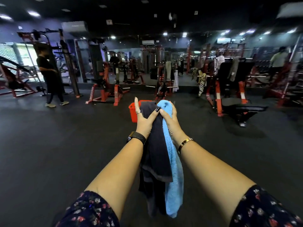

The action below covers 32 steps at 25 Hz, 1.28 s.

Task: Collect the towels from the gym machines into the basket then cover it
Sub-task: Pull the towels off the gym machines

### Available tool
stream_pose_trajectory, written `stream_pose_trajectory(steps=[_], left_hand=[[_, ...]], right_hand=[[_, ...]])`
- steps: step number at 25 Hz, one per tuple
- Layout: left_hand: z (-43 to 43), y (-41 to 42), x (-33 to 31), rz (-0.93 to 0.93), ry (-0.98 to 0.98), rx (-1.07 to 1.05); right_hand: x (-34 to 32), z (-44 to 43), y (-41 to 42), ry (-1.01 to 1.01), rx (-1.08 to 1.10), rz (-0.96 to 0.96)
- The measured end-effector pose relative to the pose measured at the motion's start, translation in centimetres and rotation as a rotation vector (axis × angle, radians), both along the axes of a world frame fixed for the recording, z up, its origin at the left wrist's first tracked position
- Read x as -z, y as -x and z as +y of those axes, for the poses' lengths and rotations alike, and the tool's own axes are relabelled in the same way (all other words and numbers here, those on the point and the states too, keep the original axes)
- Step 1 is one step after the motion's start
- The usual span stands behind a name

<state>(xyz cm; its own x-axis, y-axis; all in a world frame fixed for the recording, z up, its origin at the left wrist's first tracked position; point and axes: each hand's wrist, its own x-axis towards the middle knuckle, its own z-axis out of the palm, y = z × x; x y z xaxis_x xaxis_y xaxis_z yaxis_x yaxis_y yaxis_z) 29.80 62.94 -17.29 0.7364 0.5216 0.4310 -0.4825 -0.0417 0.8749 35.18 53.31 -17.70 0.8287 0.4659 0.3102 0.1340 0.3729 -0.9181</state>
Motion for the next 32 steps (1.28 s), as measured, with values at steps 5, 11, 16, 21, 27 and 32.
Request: stream_pose_trajectory(steps=[5, 11, 16, 21, 27, 32], left_hand=[[-5.3, -8.2, 0.9, 0.039, -0.035, 0.129], [-10.1, -15.7, 2.2, 0.097, -0.022, 0.182], [-10.7, -22.5, 2.9, 0.108, -0.024, 0.196], [-9.1, -32.0, 4.0, 0.121, 0.009, 0.199], [-4.5, -45.8, 1.4, 0.107, -0.014, 0.190], [-2.4, -55.4, 2.3, 0.123, 0.028, 0.209]], right_hand=[[0.6, -6.4, -6.4, 0.059, 0.198, 0.057], [2.5, -11.4, -13.1, 0.108, 0.297, 0.067], [3.1, -12.0, -19.4, 0.176, 0.293, 0.090], [3.6, -10.3, -29.0, 0.198, 0.312, 0.102], [0.9, -5.9, -42.8, 0.208, 0.316, 0.076], [2.0, -3.5, -52.8, 0.199, 0.318, 0.089]])
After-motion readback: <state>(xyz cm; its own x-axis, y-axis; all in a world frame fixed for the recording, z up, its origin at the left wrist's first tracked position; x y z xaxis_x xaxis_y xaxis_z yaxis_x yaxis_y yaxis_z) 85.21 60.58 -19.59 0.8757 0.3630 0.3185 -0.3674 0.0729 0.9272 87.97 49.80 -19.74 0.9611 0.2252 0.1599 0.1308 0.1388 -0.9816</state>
